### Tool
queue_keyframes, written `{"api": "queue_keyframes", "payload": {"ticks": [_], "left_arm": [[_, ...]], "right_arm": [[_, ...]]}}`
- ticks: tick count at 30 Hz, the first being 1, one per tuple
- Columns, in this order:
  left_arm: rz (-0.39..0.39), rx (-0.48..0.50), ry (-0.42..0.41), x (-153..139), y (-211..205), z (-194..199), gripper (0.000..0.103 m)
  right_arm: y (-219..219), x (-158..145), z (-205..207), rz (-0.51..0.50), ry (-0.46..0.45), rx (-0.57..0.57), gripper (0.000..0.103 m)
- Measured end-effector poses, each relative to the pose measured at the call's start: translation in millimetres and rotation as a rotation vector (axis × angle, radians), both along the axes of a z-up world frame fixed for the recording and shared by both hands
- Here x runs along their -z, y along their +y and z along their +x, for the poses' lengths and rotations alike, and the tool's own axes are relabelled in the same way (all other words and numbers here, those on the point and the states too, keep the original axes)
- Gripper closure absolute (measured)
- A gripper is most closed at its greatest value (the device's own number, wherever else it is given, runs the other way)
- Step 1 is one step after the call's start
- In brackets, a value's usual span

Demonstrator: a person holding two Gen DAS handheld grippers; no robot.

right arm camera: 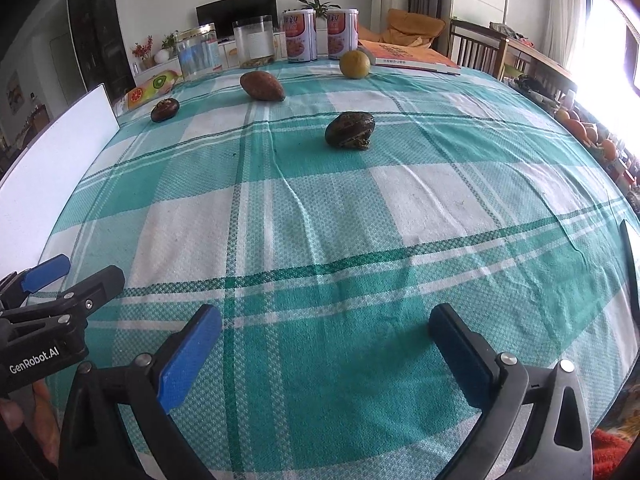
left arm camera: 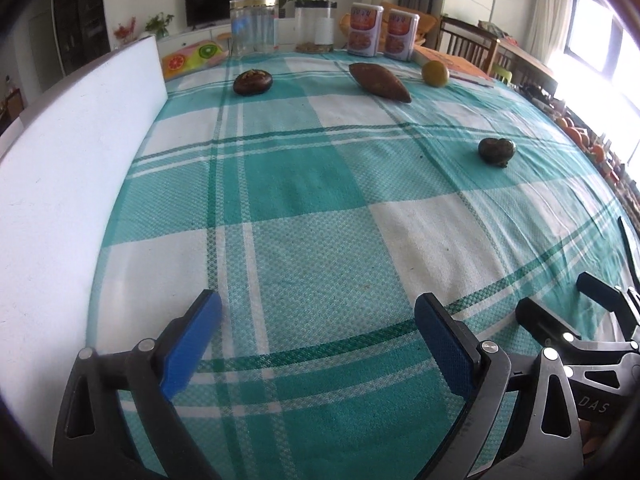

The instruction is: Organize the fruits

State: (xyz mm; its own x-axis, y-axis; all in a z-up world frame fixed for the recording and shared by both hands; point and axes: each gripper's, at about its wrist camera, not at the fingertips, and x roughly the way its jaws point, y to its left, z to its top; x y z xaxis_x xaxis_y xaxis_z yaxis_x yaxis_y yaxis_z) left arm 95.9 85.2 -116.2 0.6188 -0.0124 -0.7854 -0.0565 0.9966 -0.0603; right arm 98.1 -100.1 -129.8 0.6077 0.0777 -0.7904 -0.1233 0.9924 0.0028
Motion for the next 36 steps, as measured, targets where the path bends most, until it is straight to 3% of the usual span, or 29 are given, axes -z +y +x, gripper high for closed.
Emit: {"api": "queue_keyframes", "payload": {"ticks": [4, 36], "left_arm": [[0.036, 0.008, 0.016, 2.0, -5.4, 2.4, 0.002], [0.035, 0.011, 0.017, 1.9, -4.4, 3.1, 0.001]], "right_arm": [[0.3, 0.1, 0.0, -0.004, 0.001, 0.000, 0.000], [-0.6, -0.4, -0.4, -0.005, 0.002, 0.000, 0.000]]}}
